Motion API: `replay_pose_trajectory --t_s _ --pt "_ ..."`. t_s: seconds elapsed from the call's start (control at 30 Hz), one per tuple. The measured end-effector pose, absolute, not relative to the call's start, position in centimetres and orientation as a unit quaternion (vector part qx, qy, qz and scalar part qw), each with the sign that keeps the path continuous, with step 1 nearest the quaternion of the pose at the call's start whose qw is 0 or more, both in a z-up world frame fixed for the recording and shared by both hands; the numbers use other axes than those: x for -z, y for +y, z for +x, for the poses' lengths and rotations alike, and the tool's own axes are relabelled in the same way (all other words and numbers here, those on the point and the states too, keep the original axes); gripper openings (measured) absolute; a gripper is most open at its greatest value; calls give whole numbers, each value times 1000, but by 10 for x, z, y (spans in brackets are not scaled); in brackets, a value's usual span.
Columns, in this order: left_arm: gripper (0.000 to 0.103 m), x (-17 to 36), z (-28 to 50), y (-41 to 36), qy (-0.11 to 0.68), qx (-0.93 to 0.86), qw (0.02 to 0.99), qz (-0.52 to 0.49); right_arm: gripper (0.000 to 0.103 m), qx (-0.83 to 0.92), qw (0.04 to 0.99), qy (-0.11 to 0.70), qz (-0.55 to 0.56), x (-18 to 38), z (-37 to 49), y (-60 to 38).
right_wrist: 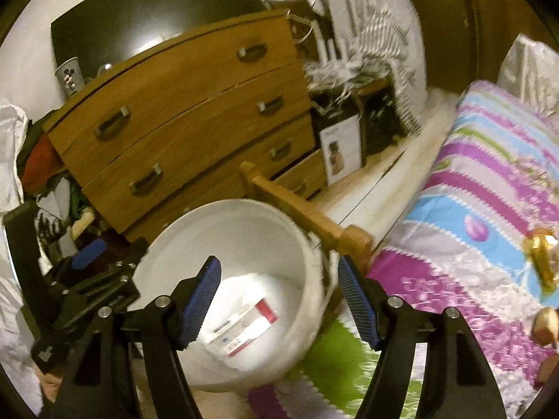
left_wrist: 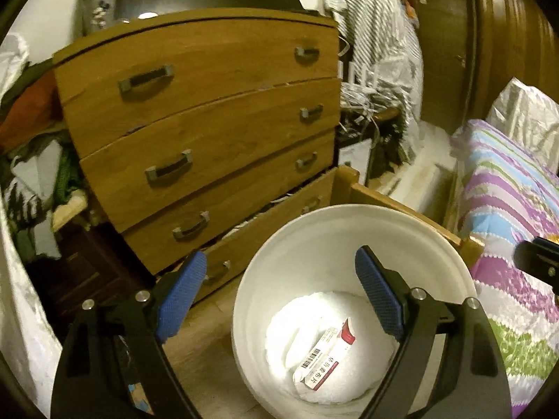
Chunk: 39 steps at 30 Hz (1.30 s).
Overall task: Collect trash
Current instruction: 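Open both tools to drop the box and foam into the bucket, then move both tools back over the trash pile on the bed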
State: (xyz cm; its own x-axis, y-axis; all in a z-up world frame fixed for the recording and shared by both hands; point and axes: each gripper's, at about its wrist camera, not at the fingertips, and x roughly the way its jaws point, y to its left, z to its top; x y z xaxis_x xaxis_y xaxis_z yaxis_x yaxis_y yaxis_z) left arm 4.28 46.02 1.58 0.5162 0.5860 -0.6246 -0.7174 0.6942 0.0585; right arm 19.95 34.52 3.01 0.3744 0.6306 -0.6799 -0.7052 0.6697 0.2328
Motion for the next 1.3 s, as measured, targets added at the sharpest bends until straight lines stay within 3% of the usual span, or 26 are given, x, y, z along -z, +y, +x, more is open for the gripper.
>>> replay_pose_trajectory --t_s 0.37,0.57,0.8,0.9,1.07,1.3 --pt "94 -37 36 372 243 -389 886 -73 71 -305 925 215 -67 -43 154 246" --pt "97 -44 35 311 201 -358 910 -60 71 -239 954 165 -67 -34 130 160" --pt "97 -15 58 245 246 -279 927 -37 71 -165 967 188 -44 -9 119 42" --pt "97 3 65 218 274 -246 929 -27 76 -130 968 210 -37 4 116 -15" --pt "97 26 74 179 300 -208 931 0 86 -60 969 236 36 16 113 -122" --pt "97 44 83 130 315 -156 936 20 86 -44 953 277 112 50 131 -196"
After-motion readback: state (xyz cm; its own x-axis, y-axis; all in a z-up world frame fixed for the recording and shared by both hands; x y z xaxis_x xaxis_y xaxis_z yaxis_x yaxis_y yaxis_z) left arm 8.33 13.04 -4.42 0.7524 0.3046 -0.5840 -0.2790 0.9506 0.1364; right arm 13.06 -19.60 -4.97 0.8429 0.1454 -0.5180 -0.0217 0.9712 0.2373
